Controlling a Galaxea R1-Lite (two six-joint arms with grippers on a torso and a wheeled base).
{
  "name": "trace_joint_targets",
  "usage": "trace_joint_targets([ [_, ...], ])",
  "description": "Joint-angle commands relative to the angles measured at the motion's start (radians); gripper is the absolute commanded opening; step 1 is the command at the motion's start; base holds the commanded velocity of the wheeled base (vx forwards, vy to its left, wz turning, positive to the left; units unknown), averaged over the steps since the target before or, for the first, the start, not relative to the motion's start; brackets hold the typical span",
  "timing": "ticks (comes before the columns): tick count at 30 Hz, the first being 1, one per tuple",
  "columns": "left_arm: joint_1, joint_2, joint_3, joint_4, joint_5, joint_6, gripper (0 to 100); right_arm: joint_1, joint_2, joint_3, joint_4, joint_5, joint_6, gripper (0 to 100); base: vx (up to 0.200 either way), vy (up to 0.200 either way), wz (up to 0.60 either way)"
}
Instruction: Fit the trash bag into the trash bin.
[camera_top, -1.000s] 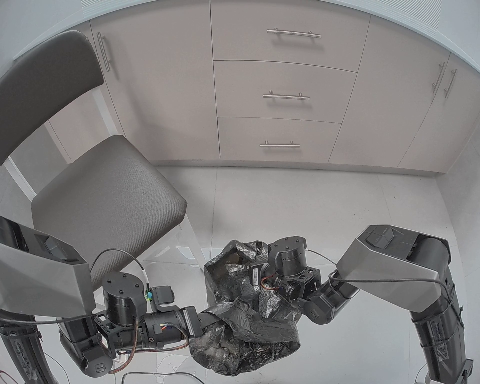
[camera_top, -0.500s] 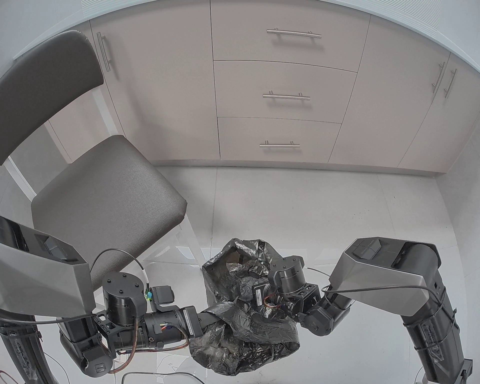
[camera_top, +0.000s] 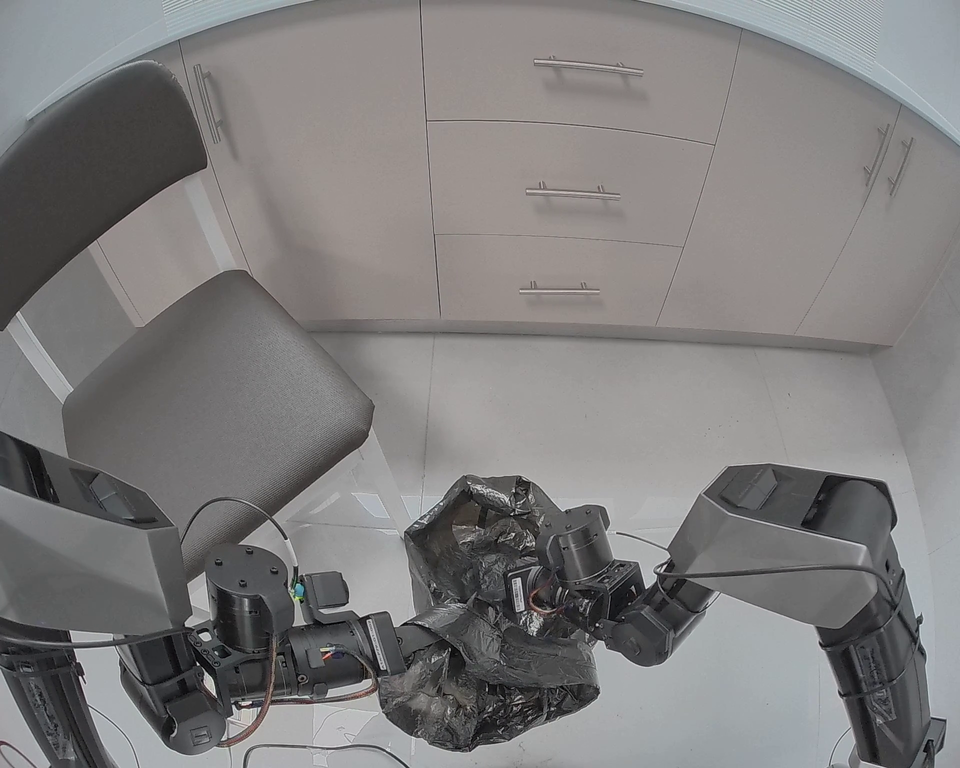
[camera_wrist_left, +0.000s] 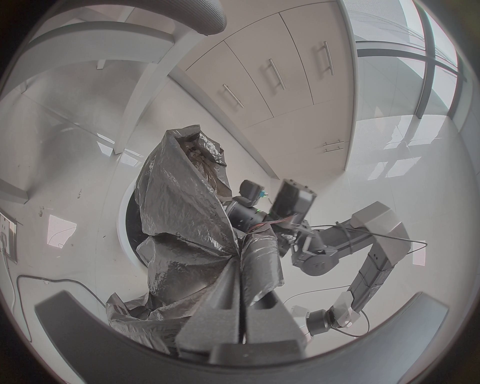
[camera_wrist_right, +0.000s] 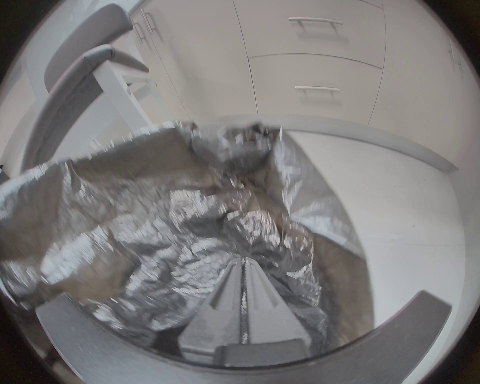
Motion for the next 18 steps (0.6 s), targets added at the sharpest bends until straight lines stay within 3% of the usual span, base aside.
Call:
trace_joint_targets([
  [1, 0.000, 0.002, 0.000, 0.000, 0.000, 0.000, 0, 0.023, -0.180, 0.062, 0.000, 0.001, 0.013, 0, 0.000, 0.000, 0.00],
  [7, 0.000, -0.004, 0.002, 0.000, 0.000, 0.000, 0, 0.019, -0.289, 0.029, -0.003, -0.009, 0.007, 0, 0.000, 0.000, 0.00],
  [13, -0.002, -0.005, 0.028, 0.000, -0.009, 0.036, 0, -0.013, -0.243, -0.046, 0.020, -0.021, 0.006, 0, 0.000, 0.000, 0.00],
  [15, -0.003, -0.002, 0.040, 0.000, -0.037, 0.085, 0, -0.016, -0.217, -0.055, 0.020, -0.021, 0.006, 0, 0.000, 0.000, 0.00],
  [18, 0.000, 0.012, 0.072, 0.000, -0.143, 0.188, 0, -0.032, -0.151, -0.109, 0.020, -0.022, 0.003, 0, 0.000, 0.000, 0.00],
])
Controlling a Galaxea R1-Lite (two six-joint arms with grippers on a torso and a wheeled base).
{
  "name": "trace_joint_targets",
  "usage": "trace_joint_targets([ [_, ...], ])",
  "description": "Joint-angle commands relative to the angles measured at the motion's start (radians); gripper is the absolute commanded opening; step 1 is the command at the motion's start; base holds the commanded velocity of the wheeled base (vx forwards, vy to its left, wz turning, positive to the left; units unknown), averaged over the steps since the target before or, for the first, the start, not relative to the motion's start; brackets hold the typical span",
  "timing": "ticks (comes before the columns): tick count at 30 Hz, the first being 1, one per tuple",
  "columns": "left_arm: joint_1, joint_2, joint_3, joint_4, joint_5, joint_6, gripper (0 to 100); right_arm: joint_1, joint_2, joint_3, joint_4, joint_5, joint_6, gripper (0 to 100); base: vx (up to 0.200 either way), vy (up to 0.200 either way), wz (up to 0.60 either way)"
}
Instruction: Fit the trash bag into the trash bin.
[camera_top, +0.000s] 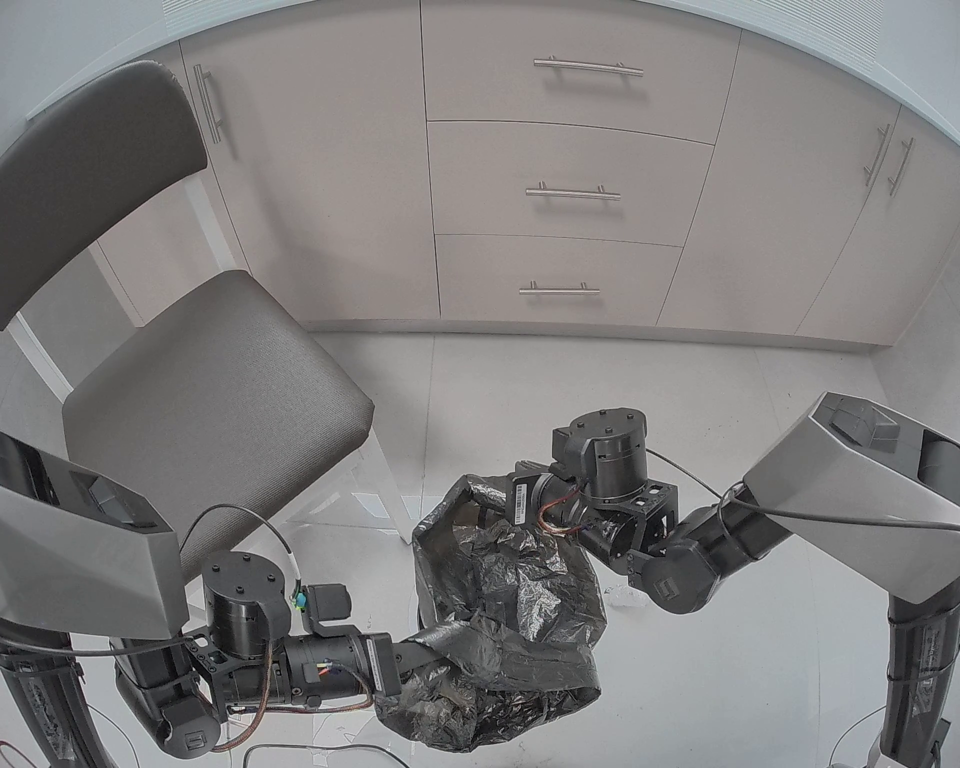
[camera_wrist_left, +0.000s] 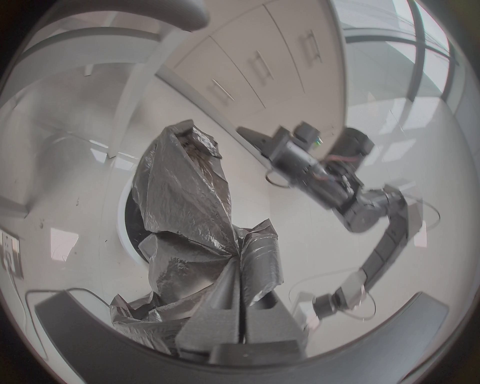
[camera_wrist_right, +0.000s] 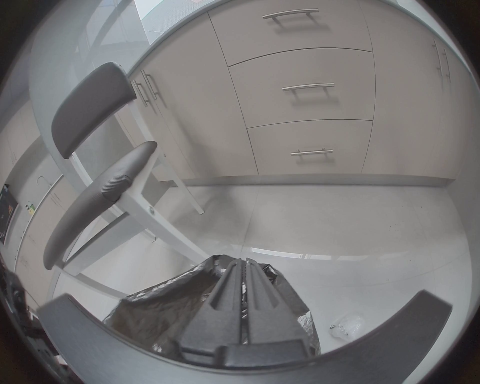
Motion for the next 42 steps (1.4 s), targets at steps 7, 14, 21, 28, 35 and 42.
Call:
trace_joint_targets([
  [7, 0.006, 0.036, 0.042, 0.000, -0.130, 0.121, 0, -0.050, 0.184, -0.203, 0.068, -0.006, -0.008, 0, 0.000, 0.000, 0.00],
  [14, 0.006, 0.056, 0.033, 0.000, -0.130, 0.121, 0, -0.050, 0.216, -0.235, 0.090, -0.006, -0.008, 0, 0.000, 0.000, 0.00],
  [21, 0.017, 0.081, 0.002, 0.000, -0.122, 0.110, 0, -0.015, 0.161, -0.103, 0.079, 0.005, -0.001, 0, 0.000, 0.000, 0.00],
  [28, 0.044, 0.089, -0.015, 0.000, -0.121, 0.107, 0, 0.014, 0.178, -0.065, 0.091, 0.008, -0.003, 0, 0.000, 0.000, 0.00],
  [35, 0.044, 0.101, -0.021, 0.000, -0.121, 0.105, 0, 0.013, 0.259, -0.108, 0.094, 0.008, -0.004, 0, 0.000, 0.000, 0.00],
  [42, 0.044, 0.119, -0.031, 0.000, -0.121, 0.107, 0, -0.015, 0.310, -0.188, 0.166, 0.017, -0.001, 0, 0.000, 0.000, 0.00],
])
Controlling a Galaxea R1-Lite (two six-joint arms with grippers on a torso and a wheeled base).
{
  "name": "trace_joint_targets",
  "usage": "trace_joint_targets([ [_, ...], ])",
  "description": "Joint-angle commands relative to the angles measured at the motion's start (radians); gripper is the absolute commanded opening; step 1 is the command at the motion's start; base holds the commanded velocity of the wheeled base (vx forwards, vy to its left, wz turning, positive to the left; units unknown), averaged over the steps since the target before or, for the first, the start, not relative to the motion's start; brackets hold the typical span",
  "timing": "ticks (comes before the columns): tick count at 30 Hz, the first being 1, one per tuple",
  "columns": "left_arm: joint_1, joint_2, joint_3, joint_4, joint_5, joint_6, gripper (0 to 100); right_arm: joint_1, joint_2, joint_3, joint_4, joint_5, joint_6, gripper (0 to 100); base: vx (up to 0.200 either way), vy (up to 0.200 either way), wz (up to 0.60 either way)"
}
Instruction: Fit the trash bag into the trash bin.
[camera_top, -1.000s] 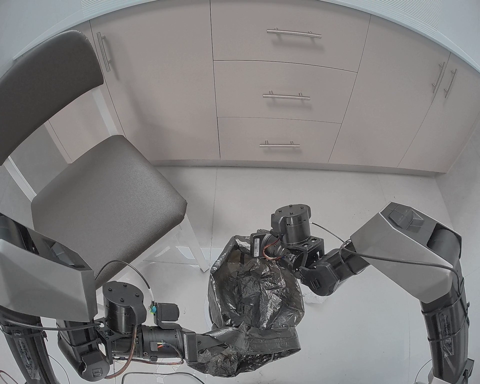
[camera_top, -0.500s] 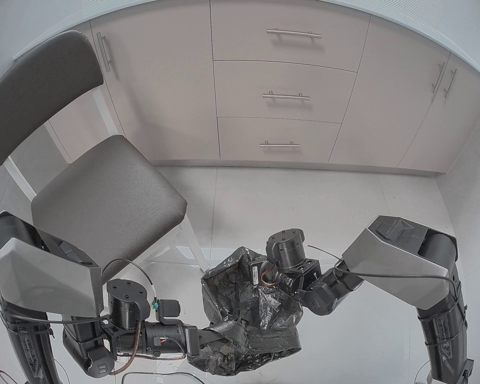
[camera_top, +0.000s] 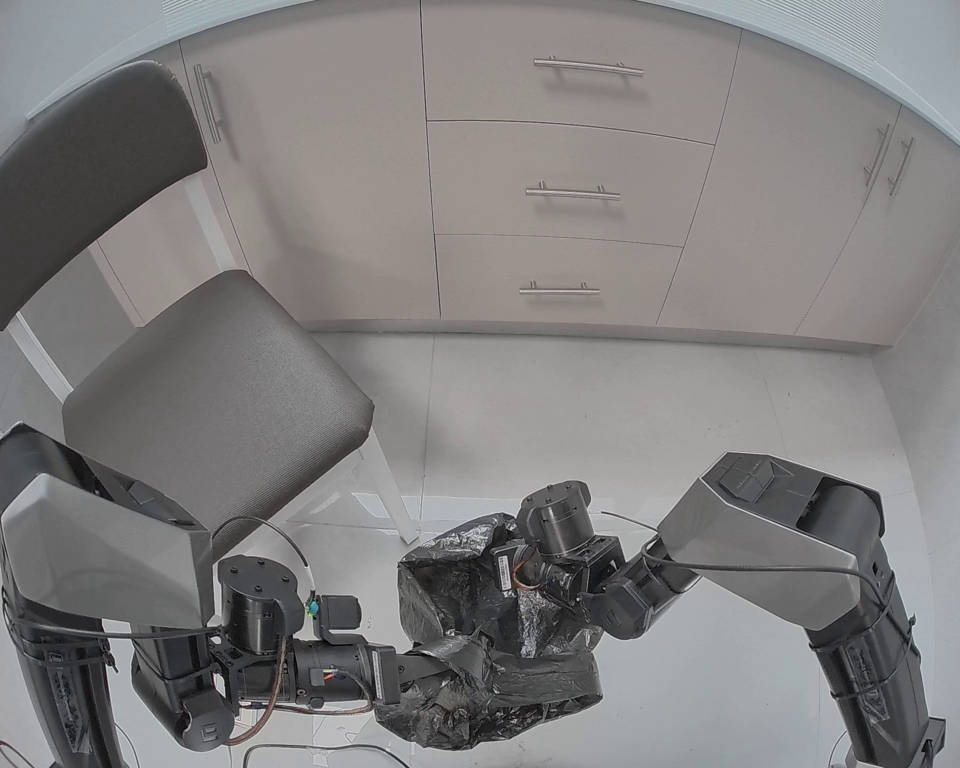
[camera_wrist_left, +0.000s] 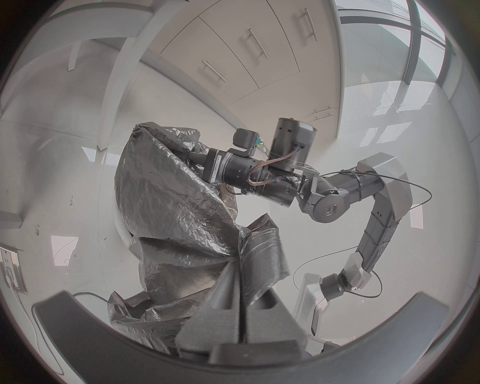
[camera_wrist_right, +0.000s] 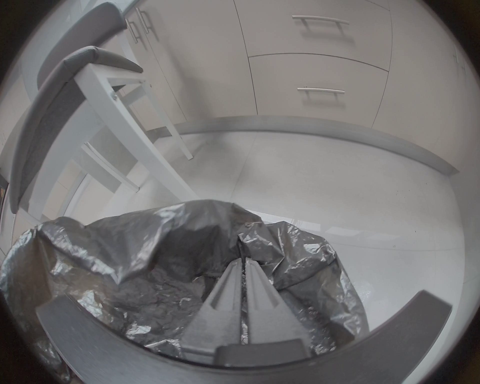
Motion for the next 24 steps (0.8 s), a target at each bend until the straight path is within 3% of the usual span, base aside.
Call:
trace_joint_targets([
  [1, 0.000, 0.025, -0.012, -0.001, 0.000, 0.000, 0, -0.025, 0.062, -0.074, 0.050, 0.009, 0.003, 0, 0.000, 0.000, 0.00],
  [17, 0.000, 0.040, -0.016, -0.001, 0.000, 0.000, 0, -0.036, 0.086, -0.156, 0.125, 0.012, 0.006, 0, 0.000, 0.000, 0.00],
  [24, 0.002, 0.042, -0.015, -0.001, 0.002, -0.001, 0, 0.022, -0.098, 0.034, 0.114, 0.012, 0.040, 0, 0.000, 0.000, 0.00],
])
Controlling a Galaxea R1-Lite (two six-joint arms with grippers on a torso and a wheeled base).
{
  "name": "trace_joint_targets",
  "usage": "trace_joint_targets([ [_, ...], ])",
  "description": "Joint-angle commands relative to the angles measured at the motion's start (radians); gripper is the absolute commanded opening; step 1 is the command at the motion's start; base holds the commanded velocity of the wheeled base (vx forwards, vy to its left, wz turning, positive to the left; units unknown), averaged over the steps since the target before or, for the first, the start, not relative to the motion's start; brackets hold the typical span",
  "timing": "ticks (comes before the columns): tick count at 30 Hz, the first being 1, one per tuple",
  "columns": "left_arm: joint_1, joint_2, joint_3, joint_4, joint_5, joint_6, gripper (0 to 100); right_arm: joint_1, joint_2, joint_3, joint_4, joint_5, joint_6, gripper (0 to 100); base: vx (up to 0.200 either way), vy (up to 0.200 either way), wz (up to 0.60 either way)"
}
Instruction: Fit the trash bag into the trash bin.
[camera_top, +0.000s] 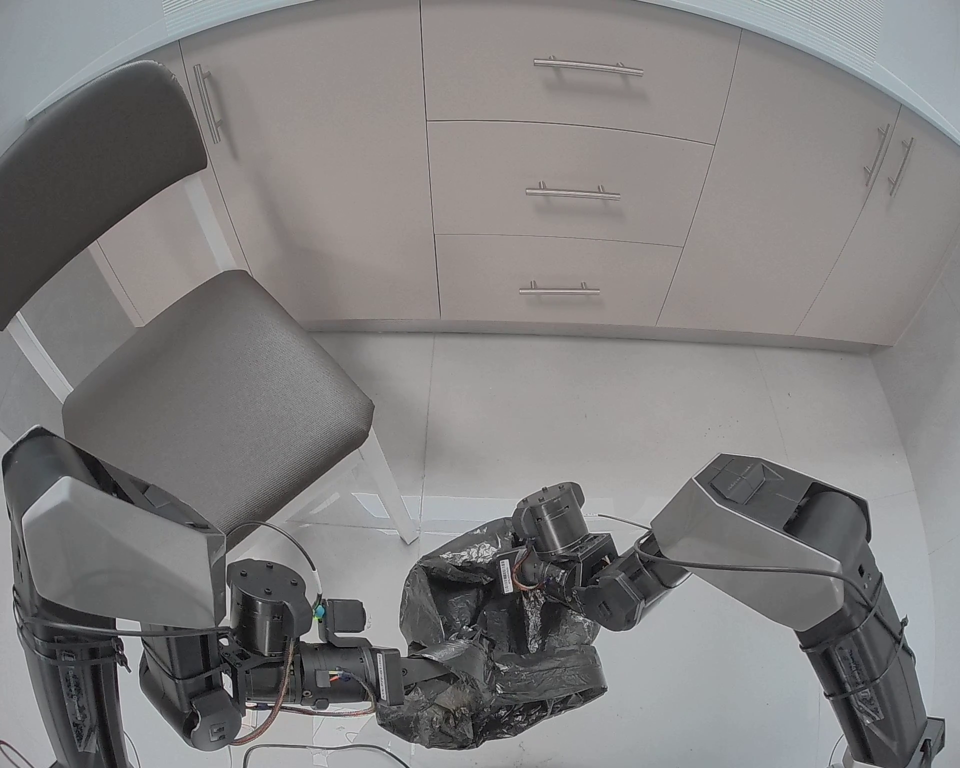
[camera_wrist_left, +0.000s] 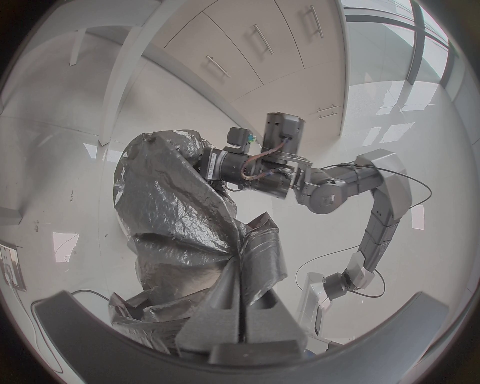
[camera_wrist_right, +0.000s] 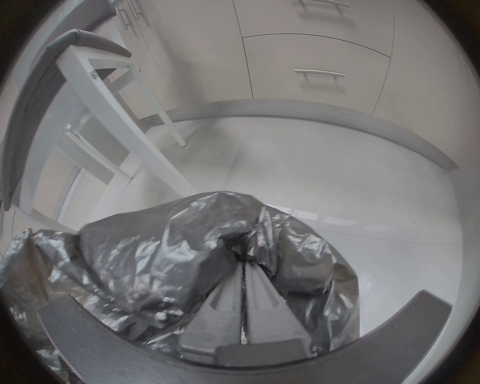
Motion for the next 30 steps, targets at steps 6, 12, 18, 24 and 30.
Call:
trace_joint_targets([
  [6, -0.009, -0.015, -0.008, -0.001, 0.071, -0.053, 0, 0.074, -0.320, 0.307, -0.015, -0.008, 0.046, 0, 0.000, 0.000, 0.00],
  [12, -0.055, -0.015, -0.045, -0.001, 0.293, -0.060, 0, 0.093, -0.410, 0.483, -0.193, -0.011, 0.049, 0, 0.000, 0.000, 0.00],
  [18, -0.108, 0.010, -0.091, 0.002, 0.494, -0.056, 0, 0.116, -0.427, 0.663, -0.397, -0.014, 0.047, 0, 0.000, 0.000, 0.00],
  [24, -0.110, 0.015, -0.154, 0.075, 0.609, -0.056, 0, 0.125, -0.410, 0.786, -0.588, -0.012, 0.043, 0, 0.000, 0.000, 0.00],
  [30, -0.119, -0.001, -0.269, 0.256, 0.730, -0.068, 0, 0.208, -0.387, 0.922, -0.711, -0.012, 0.029, 0, 0.000, 0.000, 0.00],
])
